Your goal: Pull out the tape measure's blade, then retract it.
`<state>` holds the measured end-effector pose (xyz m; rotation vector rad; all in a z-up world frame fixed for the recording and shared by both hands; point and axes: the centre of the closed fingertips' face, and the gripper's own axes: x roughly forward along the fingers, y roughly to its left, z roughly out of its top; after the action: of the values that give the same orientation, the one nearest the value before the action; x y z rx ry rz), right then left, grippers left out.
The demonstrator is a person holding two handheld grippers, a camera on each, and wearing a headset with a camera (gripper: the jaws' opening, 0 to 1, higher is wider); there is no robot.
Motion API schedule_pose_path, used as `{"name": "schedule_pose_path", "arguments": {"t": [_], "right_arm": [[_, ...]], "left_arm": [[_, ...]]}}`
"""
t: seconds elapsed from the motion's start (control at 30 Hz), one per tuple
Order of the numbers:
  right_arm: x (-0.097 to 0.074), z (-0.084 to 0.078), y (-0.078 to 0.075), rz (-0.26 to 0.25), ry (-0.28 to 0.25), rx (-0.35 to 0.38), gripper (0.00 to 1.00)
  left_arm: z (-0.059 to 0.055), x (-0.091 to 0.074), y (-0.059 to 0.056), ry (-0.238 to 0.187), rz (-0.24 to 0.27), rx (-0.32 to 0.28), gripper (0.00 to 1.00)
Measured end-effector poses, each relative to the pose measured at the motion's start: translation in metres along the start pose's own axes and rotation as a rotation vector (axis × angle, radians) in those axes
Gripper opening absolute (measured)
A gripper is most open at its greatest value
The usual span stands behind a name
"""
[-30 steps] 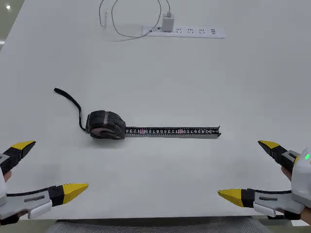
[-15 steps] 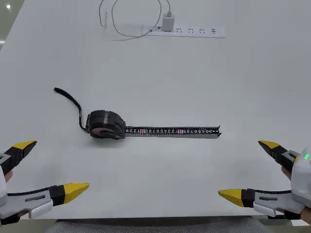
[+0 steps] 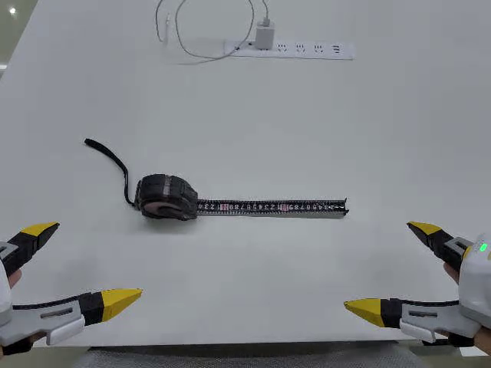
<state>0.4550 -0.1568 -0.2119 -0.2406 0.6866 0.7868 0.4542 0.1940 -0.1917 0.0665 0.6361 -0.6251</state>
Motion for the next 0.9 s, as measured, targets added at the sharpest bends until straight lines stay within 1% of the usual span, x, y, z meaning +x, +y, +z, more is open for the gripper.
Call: {"name": "schedule_pose_path", "arguments": {"t": [0.13, 0.23, 0.3, 0.37, 0.43, 0.6, 0.73, 0.9], "right_arm": [[0.001, 0.002, 0.000, 0.002, -0.004, -0.002, 0.99], [0.002, 0.003, -0.001, 0.002, -0.007, -0.001, 0.99], [0.002, 0.004, -0.001, 0.004, -0.008, 0.000, 0.99], [0.003, 0.004, -0.001, 0.005, -0.006, -0.002, 0.99], [0.003, 0.005, -0.002, 0.005, -0.008, -0.003, 0.99], [0.002, 0.005, -0.002, 0.006, -0.007, -0.003, 0.99], [0.003, 0.005, -0.001, 0.007, -0.009, 0.000, 0.99], [0.003, 0.005, -0.001, 0.008, -0.010, 0.000, 0.99]], "left_arm": [[-0.001, 0.001, 0.000, 0.004, 0.001, -0.001, 0.97], [0.002, 0.003, 0.001, -0.008, 0.009, -0.020, 0.97], [0.004, 0.006, -0.002, -0.016, 0.002, -0.034, 0.97], [0.004, 0.010, -0.005, -0.012, 0.007, -0.022, 0.97], [0.005, 0.012, -0.006, -0.016, 0.002, -0.027, 0.96], [0.010, 0.017, -0.010, -0.022, -0.004, -0.027, 0.96], [0.015, 0.022, -0.010, -0.034, -0.006, -0.037, 0.96], [0.020, 0.029, -0.013, -0.040, -0.014, -0.033, 0.95]]}}
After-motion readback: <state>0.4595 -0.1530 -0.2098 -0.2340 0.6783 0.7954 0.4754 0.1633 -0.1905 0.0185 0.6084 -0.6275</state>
